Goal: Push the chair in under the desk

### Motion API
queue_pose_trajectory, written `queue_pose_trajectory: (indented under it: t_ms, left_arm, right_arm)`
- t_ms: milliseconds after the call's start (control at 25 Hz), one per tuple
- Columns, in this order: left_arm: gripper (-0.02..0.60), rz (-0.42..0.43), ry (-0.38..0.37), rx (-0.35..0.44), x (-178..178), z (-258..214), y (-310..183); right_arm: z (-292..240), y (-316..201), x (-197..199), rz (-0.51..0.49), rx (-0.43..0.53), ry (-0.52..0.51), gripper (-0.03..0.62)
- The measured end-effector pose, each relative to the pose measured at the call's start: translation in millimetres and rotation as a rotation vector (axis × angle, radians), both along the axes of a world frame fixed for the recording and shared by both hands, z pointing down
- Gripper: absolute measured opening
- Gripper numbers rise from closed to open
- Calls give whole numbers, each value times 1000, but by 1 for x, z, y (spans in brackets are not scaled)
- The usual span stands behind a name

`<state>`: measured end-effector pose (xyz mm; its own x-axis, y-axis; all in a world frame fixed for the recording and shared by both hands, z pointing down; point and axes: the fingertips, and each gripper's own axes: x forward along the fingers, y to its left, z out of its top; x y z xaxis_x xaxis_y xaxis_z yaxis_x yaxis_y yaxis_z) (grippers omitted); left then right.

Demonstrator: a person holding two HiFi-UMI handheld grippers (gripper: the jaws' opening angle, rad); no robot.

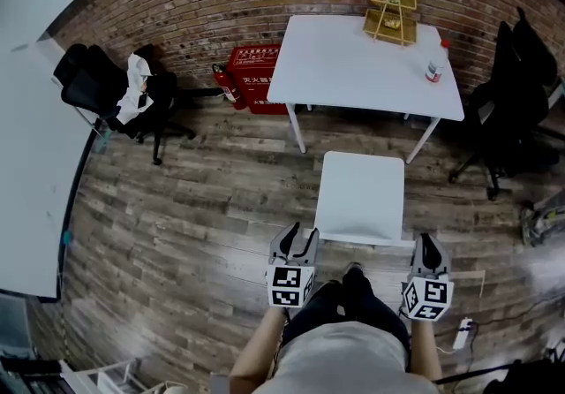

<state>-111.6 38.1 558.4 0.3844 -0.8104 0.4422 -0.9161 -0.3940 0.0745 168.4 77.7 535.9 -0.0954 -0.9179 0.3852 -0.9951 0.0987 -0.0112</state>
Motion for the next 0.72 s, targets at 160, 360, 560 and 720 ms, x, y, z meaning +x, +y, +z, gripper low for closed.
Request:
queue_pose_trajectory:
  t_ms: [160,360,560,720]
  left_arm:
    - [179,14,10,-23,2,7,1]
    - [187,21,12,-49,4,17,-1]
    - [204,42,13,-77,7,26,-1]
    - [221,64,10,-102,12,32,0]
  right_arm:
    - [4,-2,5,-21,-5,-1,18]
    - [6,-8,10,-34,-14,11,18]
    - [11,-11,19,-54,-18,11,18]
    - [10,-14,25,-64,-24,3,18]
